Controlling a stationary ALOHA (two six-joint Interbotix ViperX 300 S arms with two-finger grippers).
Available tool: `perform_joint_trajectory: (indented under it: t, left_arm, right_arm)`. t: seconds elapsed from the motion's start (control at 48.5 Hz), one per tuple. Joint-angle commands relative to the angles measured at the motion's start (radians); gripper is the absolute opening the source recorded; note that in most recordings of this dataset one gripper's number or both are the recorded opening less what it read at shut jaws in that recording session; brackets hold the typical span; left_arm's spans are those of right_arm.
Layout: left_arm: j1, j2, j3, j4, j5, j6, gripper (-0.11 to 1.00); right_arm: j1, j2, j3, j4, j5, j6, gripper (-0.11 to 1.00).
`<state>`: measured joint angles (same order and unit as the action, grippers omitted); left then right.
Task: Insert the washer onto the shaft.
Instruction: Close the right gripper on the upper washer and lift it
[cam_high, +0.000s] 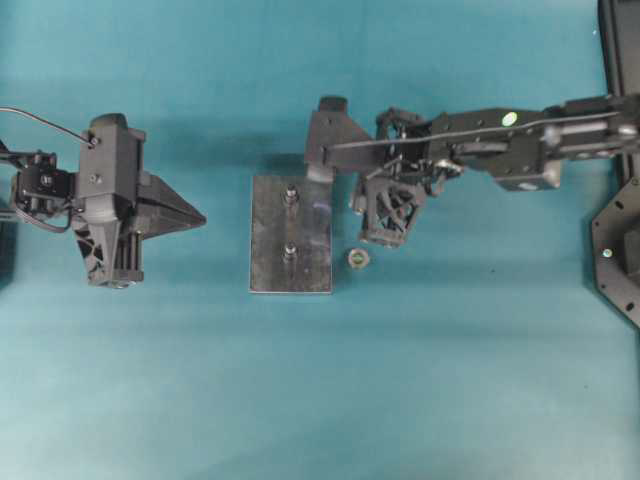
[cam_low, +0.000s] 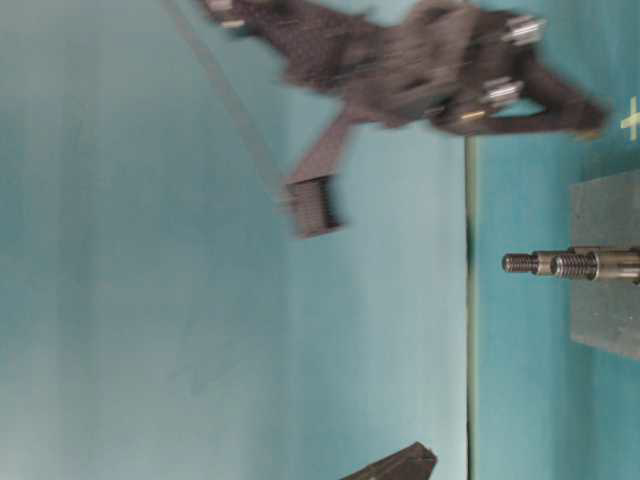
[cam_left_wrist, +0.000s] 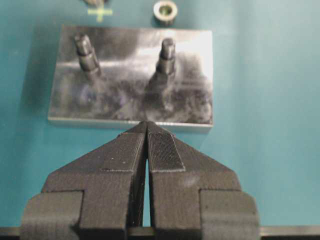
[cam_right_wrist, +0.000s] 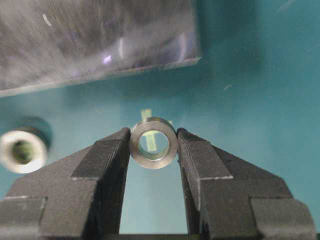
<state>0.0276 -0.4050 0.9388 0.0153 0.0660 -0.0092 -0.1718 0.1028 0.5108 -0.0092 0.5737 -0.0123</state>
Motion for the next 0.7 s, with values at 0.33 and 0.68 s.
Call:
perform_joint_trajectory:
  t: [0.33,0.68]
  left_arm:
    - [0.002,0.0,-0.011,0.002,-0.011,0.0,0.0]
    - [0.002,0.0,-0.009,0.003,-0.011,0.002,0.0]
  right_arm:
    - [0.031,-0.038,-0.193,0.0,0.032,-0.014,0.33]
    - [0.055,0.037,-0.279,0.002,0.066,-0.031,0.33]
